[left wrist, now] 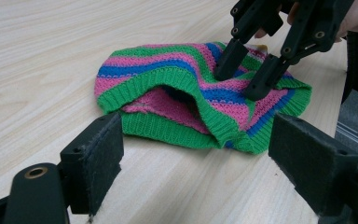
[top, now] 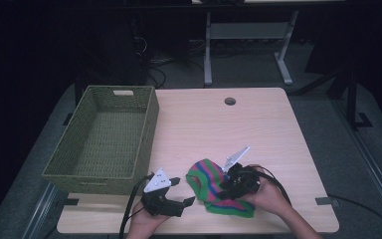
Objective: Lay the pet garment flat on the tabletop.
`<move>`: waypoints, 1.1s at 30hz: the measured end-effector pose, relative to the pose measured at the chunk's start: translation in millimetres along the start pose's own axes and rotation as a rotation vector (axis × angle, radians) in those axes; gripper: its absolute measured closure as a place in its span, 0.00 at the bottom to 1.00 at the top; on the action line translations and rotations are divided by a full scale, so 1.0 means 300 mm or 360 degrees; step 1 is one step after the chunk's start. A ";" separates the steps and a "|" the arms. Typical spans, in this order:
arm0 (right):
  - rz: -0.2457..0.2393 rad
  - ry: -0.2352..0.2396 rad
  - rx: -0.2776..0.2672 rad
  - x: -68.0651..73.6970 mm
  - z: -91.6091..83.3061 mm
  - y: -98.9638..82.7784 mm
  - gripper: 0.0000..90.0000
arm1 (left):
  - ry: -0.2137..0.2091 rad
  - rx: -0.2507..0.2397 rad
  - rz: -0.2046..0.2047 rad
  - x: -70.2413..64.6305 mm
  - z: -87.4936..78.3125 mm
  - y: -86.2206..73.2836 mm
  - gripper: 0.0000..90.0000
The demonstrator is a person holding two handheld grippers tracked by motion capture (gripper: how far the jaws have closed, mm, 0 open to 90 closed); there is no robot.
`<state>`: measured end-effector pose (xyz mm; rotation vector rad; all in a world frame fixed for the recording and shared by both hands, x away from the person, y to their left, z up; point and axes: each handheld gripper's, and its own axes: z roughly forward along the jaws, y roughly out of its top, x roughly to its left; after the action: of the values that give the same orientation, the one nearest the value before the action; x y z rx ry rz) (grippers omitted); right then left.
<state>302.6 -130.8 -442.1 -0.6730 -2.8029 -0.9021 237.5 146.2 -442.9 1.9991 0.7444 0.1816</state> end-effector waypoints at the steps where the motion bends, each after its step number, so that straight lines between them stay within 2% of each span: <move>1: -0.0004 -0.0003 -0.0003 0.004 -0.003 0.001 0.58 | 0.0000 -0.0002 0.0002 0.000 0.000 0.000 0.20; 3: -0.0016 0.0011 -0.0023 0.008 -0.012 0.002 0.57 | 0.0000 -0.0006 0.0001 0.001 0.000 0.001 0.20; 7: -0.0041 -0.0009 -0.0070 0.021 -0.044 0.011 0.55 | 0.0003 -0.0006 0.0002 0.000 0.000 0.002 0.20; 13: -0.0090 -0.0014 -0.0144 0.055 -0.065 0.054 0.57 | 0.0007 -0.0011 0.0008 0.001 -0.002 0.002 0.20; 24: -0.0125 0.0051 -0.0075 0.072 0.031 0.092 0.61 | 0.0008 -0.0017 -0.0001 0.002 -0.008 0.001 0.20; 33: -0.0151 0.0013 -0.0021 0.073 0.087 0.086 0.66 | 0.0004 -0.0013 0.0005 0.001 -0.006 0.002 0.20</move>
<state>294.9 -88.9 -444.4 -0.5406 -2.8456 -0.9381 237.3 147.6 -441.5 1.9929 0.7411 0.1886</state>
